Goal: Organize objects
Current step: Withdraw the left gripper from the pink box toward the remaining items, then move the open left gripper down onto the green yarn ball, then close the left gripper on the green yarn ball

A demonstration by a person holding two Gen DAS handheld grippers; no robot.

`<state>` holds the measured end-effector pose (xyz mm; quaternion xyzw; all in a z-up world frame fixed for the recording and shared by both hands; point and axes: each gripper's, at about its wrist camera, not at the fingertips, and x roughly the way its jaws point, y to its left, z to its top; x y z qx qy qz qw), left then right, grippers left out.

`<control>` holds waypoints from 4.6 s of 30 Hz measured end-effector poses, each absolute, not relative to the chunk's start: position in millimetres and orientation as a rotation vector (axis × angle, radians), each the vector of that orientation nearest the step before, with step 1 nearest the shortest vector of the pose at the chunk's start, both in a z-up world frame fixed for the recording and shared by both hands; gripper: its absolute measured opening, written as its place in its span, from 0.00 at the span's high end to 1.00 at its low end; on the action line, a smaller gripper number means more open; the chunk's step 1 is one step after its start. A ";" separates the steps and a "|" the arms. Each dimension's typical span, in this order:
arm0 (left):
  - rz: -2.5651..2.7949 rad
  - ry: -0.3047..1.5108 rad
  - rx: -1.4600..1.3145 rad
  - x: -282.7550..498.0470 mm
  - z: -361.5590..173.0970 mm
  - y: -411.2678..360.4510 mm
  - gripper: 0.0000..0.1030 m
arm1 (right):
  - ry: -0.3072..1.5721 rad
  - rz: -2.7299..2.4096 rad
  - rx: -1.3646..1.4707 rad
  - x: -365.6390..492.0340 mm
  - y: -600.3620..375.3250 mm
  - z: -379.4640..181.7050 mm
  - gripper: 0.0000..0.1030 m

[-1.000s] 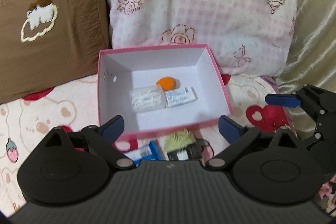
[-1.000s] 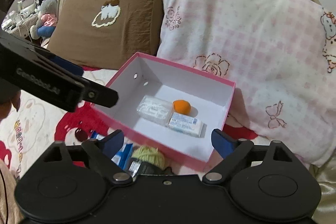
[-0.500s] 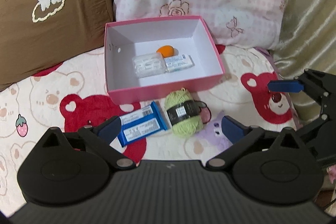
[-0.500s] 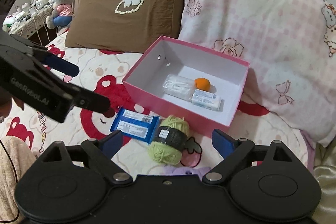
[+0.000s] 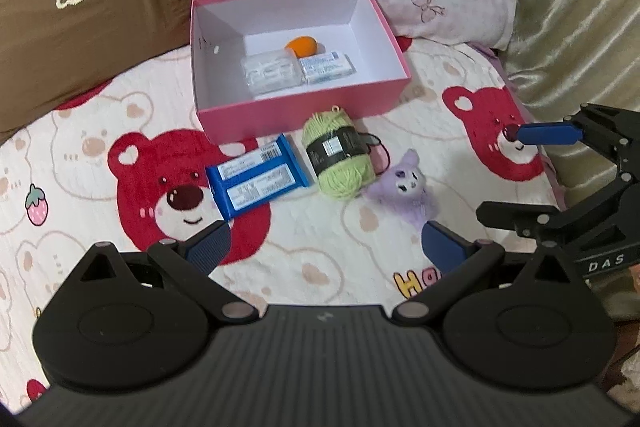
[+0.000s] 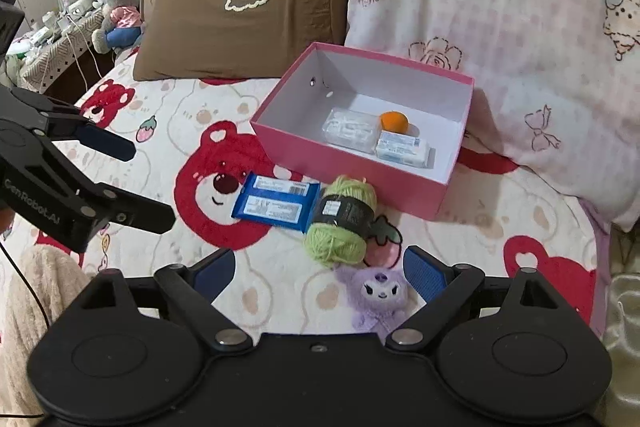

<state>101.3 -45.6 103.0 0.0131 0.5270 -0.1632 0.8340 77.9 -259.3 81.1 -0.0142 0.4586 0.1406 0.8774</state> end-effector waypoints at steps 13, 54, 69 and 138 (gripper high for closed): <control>-0.400 1.178 -0.020 82.2 79.9 -44.5 0.00 | 1.024 0.298 -0.058 58.2 -251.2 61.2 0.09; -0.226 1.073 -0.111 136.0 -35.8 -27.9 0.00 | 1.019 0.224 0.184 133.7 -263.3 -27.9 0.09; -0.225 1.056 -0.201 173.6 -69.0 -37.5 0.02 | 1.010 0.190 0.450 183.1 -282.5 -59.7 0.09; -0.456 0.861 -0.295 161.1 -120.8 -74.0 0.48 | 1.014 0.305 0.478 185.6 -275.1 -116.6 0.41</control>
